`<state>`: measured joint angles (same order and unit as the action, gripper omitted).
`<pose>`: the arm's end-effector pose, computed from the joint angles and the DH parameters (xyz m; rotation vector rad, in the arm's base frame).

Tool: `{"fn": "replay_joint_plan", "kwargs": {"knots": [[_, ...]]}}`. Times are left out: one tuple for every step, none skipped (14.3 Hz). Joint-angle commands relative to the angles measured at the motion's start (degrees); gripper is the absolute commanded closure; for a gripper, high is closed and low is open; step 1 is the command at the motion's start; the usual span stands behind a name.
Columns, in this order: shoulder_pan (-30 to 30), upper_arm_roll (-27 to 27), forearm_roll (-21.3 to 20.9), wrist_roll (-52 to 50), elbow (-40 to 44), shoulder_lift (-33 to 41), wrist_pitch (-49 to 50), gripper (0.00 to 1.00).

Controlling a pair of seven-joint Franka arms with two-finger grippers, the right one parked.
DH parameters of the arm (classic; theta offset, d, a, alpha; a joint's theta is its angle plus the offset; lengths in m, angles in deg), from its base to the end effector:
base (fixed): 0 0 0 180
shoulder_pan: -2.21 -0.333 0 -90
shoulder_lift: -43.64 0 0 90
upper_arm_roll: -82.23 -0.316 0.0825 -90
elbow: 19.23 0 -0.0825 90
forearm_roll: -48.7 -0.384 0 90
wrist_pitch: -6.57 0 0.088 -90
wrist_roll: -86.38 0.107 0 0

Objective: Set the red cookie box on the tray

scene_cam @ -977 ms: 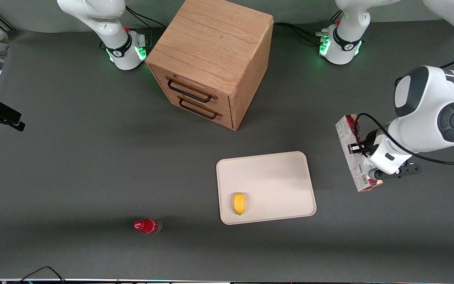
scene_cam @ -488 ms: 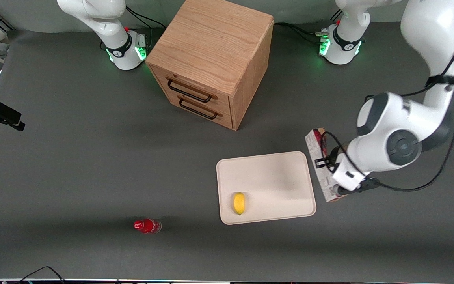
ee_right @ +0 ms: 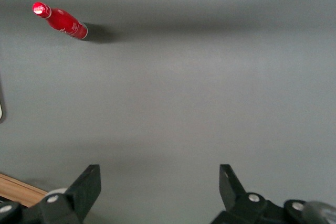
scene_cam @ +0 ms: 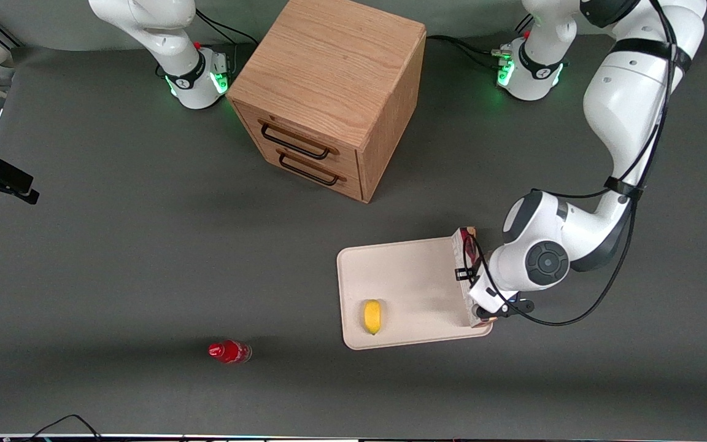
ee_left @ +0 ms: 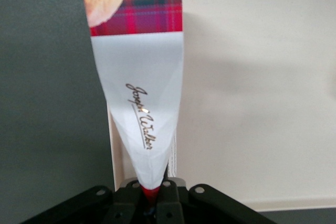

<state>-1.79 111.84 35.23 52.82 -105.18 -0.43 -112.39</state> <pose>0.6597 -0.2366 0.2478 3.0339 0.1848 -0.2362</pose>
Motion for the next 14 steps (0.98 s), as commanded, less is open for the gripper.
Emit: {"fn": "replay_joint_plan", "kwargs": {"knots": [[0.39,0.27,-4.18,-2.30,2.01,-1.71,-1.19,1.00],[0.39,0.27,-4.46,-2.13,2.01,-1.89,-1.19,0.49],[0.30,0.19,-4.46,-1.78,2.01,-1.80,-1.11,0.00],[-0.13,0.27,-4.46,-1.60,2.01,-1.71,-0.41,0.00],[-0.22,0.19,-4.37,-1.60,2.01,-1.45,0.21,0.00],[-0.75,0.27,-4.37,-1.77,2.01,-1.19,1.17,0.00],[-1.53,0.36,-3.85,-1.69,2.27,-0.49,3.53,0.00],[-2.15,0.62,-3.67,-1.43,2.53,0.74,6.95,0.00],[-3.29,1.84,-3.41,-1.51,2.97,1.88,10.55,0.00],[-5.39,3.51,-3.41,-1.43,3.84,2.93,13.98,0.00],[-7.24,5.09,-3.41,-1.42,4.38,3.99,17.06,0.00],[-9.00,5.80,-2.36,-1.34,5.60,5.57,20.05,0.00],[-9.71,5.64,-0.44,-0.73,7.00,7.76,22.86,0.00],[-9.80,5.02,0.80,0.41,8.41,9.87,25.85,0.00]]}}
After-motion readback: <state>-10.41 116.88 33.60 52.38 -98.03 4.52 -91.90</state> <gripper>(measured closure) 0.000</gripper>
